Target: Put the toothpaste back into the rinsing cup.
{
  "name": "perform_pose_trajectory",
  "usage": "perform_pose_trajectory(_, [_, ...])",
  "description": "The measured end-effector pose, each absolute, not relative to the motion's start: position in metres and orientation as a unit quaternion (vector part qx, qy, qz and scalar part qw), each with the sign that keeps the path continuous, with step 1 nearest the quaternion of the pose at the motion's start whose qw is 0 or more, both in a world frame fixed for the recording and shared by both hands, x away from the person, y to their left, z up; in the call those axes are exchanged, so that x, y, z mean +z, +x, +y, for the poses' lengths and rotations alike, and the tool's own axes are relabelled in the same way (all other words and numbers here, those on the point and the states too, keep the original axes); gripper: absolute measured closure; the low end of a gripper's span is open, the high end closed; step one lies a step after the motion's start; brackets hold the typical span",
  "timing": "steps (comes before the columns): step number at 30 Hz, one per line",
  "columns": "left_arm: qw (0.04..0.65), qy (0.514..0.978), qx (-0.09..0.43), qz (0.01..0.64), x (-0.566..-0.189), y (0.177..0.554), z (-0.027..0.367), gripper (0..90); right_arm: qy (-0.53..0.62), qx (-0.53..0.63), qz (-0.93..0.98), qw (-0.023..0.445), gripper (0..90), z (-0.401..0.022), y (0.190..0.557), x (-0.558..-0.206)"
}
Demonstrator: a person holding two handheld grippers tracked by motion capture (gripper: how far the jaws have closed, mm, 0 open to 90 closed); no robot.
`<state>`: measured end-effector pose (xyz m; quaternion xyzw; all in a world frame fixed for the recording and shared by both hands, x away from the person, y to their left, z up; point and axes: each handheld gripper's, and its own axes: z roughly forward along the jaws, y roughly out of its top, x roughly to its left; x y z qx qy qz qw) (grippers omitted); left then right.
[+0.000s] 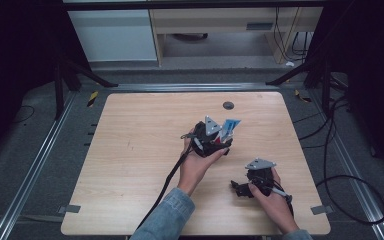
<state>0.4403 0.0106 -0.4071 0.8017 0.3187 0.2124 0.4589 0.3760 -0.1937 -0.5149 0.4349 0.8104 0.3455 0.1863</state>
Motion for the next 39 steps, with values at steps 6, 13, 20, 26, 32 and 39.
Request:
perform_pose_trajectory(6, [0.455,0.803,0.205,0.324,-0.41,0.436,0.019,25.1,0.434,0.345,0.811,0.187,0.4,-0.194,0.376,-0.515])
perform_pose_trajectory(13, [0.448,0.807,0.199,0.328,-0.408,0.43,0.029,21.4,0.434,0.345,0.811,0.187,0.4,-0.194,0.376,-0.515])
perform_pose_trajectory(20, [0.429,0.819,0.188,0.332,-0.412,0.425,0.042,12.5,0.434,0.345,0.811,0.187,0.5,-0.194,0.376,-0.515])
perform_pose_trajectory(26, [0.419,0.821,0.173,0.347,-0.417,0.42,0.064,10.4,0.435,0.345,0.811,0.187,0.5,-0.194,0.376,-0.515])
perform_pose_trajectory(32, [0.396,0.825,0.177,0.362,-0.431,0.411,0.086,7.9,0.434,0.345,0.811,0.187,0.4,-0.194,0.376,-0.515])
perform_pose_trajectory(39, [0.391,0.819,0.177,0.38,-0.443,0.404,0.115,7.7,0.434,0.345,0.811,0.187,0.4,-0.194,0.376,-0.515])
